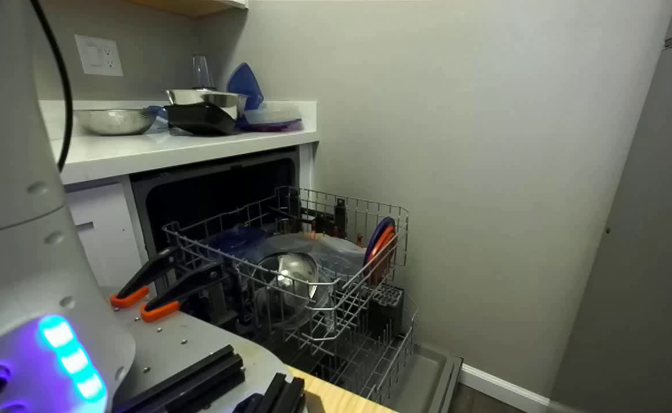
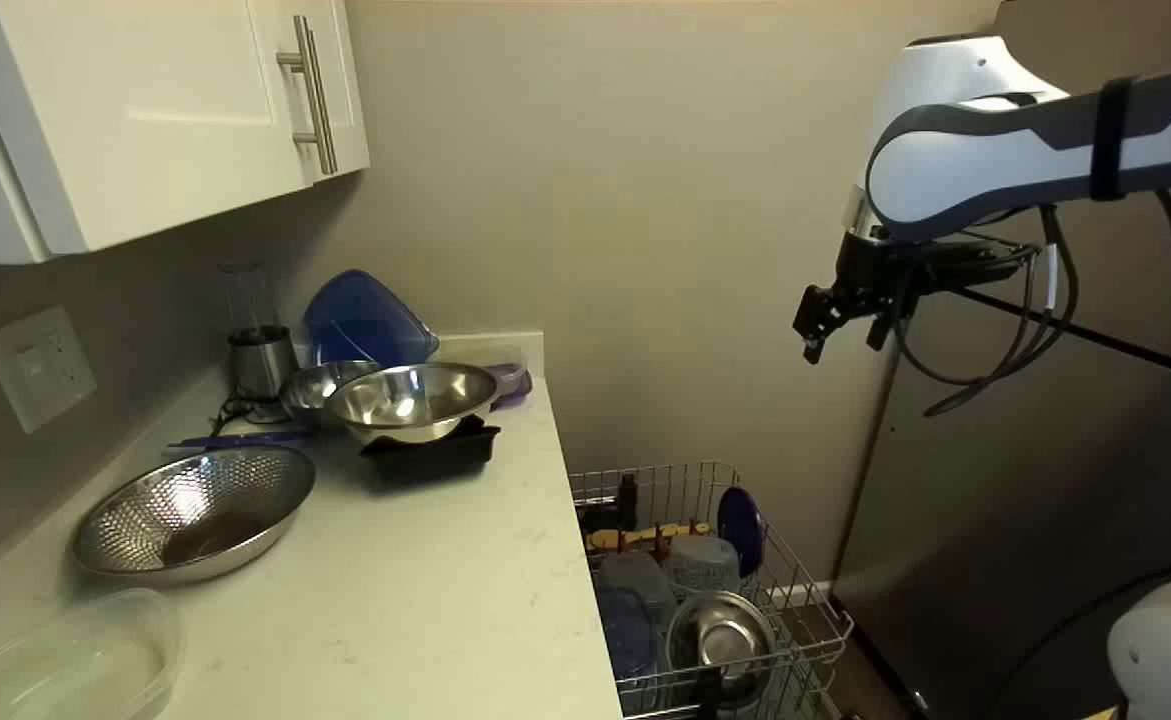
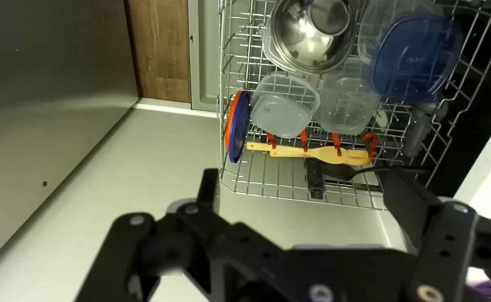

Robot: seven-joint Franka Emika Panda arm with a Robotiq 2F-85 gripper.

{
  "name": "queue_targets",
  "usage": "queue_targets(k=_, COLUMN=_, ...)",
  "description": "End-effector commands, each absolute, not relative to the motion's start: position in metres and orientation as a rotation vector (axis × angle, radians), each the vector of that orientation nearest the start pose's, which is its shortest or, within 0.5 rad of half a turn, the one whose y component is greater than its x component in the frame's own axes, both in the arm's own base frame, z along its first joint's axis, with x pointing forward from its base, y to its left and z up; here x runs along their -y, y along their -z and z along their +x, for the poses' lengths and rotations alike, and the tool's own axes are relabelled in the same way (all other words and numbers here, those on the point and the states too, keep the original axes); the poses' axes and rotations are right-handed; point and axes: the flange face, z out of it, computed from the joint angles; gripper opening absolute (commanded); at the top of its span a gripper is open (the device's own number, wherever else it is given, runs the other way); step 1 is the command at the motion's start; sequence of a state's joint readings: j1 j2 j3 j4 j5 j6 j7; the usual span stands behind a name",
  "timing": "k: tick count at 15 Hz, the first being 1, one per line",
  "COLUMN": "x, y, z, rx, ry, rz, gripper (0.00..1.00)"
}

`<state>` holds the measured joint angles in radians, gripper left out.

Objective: Remove one blue lid from the dishwasher

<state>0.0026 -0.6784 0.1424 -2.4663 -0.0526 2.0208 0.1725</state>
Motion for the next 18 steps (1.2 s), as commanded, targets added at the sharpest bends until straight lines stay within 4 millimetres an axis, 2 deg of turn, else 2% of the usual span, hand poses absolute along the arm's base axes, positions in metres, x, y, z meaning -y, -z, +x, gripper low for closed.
queue_targets(k=1, x=-0.058, y=-0.543, z=0.366, rx=-0.05, ry=0.395, rz=-3.222, gripper=1.0)
queue_targets(k=7, x=-0.058, y=-0.543, z=0.366, rx=-0.05, ry=0.395, rz=-3.222, gripper=1.0)
queue_targets(k=8, x=-0.057, y=-0.536, z=0.37, rx=-0.039, ry=0.39, rz=-3.204, gripper=1.0)
queue_targets(k=11, x=-0.049, y=-0.511, z=0.385, rx=-0.057, ry=0.41, rz=-3.195, gripper=1.0)
queue_targets(k=15, x=-0.041, y=-0.468, z=0.411, rx=-0.065, ry=0.46, rz=-3.141, gripper=1.0)
queue_targets(k=18, x=-0.042, y=-0.422, z=0.434, rx=-0.078, ry=0.482, rz=-3.078, gripper=1.0)
